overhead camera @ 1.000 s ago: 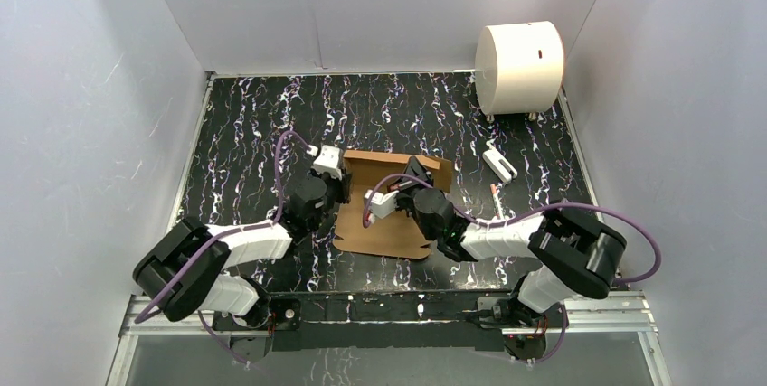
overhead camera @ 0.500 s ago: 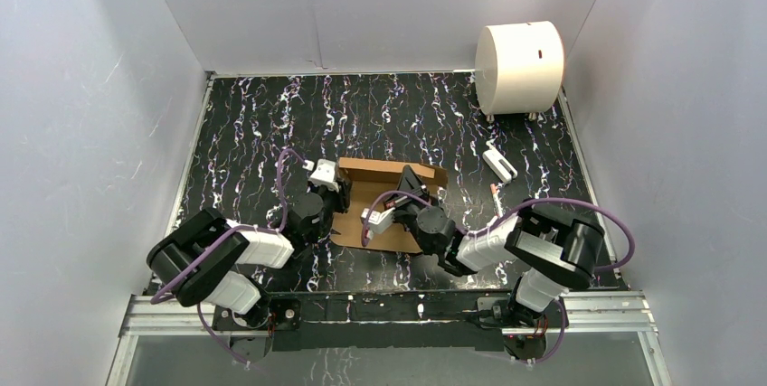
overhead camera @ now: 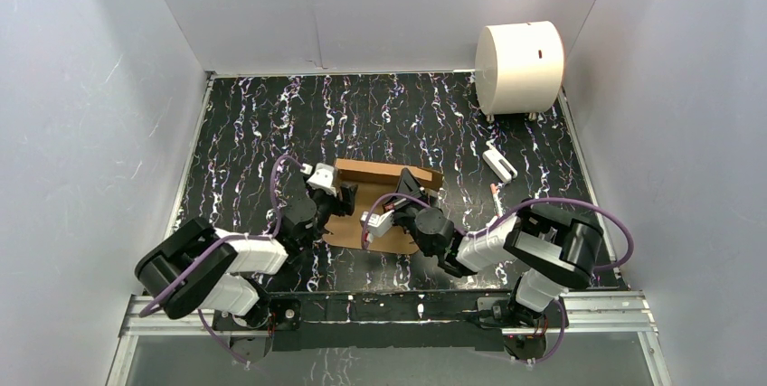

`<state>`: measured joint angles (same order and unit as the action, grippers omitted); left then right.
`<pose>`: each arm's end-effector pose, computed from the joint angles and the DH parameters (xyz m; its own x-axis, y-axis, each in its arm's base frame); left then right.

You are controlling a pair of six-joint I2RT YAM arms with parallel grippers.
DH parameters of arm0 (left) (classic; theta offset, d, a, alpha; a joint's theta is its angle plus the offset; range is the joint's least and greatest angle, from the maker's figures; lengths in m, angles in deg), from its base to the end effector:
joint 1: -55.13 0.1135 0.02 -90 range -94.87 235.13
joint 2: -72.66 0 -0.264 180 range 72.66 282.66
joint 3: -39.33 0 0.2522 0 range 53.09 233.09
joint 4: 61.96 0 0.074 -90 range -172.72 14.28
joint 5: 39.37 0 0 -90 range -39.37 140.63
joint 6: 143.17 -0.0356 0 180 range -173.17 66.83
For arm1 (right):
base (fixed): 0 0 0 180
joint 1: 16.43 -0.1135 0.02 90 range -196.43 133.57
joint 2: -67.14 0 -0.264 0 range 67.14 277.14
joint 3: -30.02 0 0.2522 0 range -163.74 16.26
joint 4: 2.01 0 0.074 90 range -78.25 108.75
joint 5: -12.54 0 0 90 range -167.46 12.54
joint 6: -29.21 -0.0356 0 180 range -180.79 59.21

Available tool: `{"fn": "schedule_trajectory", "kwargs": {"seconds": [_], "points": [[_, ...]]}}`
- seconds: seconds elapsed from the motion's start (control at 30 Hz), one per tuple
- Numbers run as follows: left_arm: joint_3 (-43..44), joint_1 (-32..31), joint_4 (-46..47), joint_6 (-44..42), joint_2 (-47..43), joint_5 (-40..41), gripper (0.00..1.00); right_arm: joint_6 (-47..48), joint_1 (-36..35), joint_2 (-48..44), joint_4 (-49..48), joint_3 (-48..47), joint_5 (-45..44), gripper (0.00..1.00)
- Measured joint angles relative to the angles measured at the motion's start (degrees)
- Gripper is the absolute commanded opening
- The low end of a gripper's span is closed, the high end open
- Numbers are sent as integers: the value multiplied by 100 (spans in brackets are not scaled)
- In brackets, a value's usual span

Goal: Fold the paper box

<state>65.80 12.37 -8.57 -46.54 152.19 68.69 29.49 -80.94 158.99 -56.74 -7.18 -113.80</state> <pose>0.1774 -0.1490 0.1722 -0.0440 -0.1088 -0.9931 0.4156 0.9020 -0.1172 0.1383 0.2411 0.1718 0.4721 -0.8815 0.0041 0.0029 -0.0030 -1.0000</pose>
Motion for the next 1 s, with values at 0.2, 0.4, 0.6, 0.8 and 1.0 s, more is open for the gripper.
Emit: {"fn": "schedule_trajectory", "kwargs": {"seconds": [0.2, 0.4, 0.6, 0.8, 1.0], "points": [[-103, 190, -160, -166, -758, -511, 64, -153, 68, -146, 299, 0, 111, 0], [-190, 1084, -363, 9, -1587, -1515, 60, -195, 120, -219, 490, -2, 245, 0], [-343, 2031, -518, 315, -2033, -2319, 59, -203, 155, -225, 544, -4, 310, 0], [-385, 2787, -619, 645, -2109, -2693, 58, -214, 155, -229, 586, -33, 315, 0], [-321, 3108, -960, 708, -2109, -2614, 53, -232, 155, -278, 730, -74, 365, 0]]}}
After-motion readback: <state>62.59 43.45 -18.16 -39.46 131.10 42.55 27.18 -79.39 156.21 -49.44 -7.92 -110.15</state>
